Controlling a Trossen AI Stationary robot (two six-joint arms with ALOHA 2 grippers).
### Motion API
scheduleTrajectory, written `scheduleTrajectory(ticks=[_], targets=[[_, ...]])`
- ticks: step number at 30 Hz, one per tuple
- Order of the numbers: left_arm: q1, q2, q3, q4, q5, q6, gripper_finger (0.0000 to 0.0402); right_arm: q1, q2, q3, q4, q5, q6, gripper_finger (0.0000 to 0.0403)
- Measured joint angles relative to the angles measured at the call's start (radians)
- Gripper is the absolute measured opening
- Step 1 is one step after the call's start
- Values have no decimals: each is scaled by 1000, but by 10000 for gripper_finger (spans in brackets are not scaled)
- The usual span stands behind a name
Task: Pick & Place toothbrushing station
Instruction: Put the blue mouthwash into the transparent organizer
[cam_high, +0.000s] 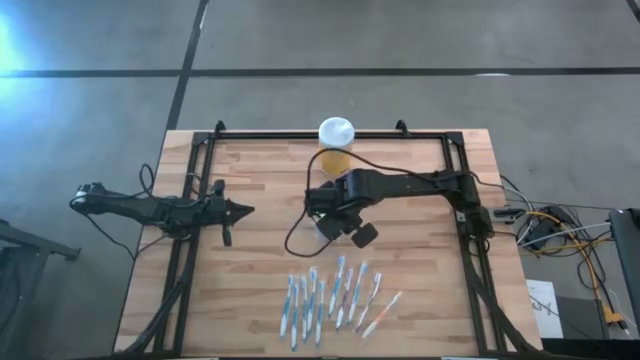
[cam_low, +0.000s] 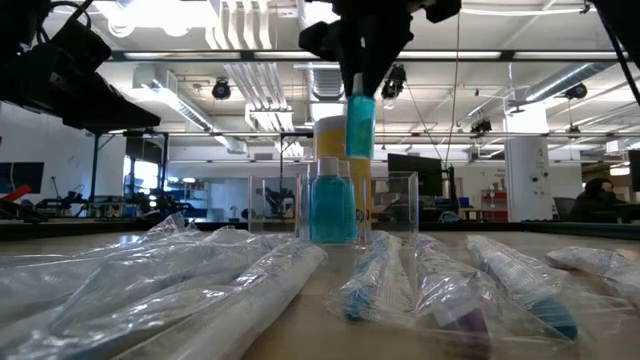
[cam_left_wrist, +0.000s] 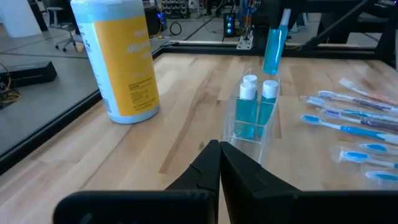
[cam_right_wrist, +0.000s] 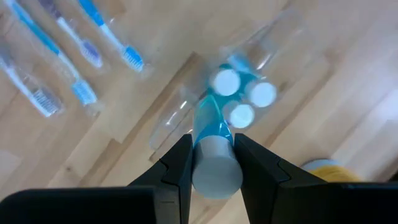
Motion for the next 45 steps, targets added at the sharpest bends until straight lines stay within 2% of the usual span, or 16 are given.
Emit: scheduleTrajectory(ticks=[27, 45], targets=[[0, 0, 0, -14, 2, -3, 14, -27, 65, -4, 53, -3, -20, 89], [0, 0, 0, -39, 1, -3, 14, -29, 72, -106, 121, -4, -63, 89]])
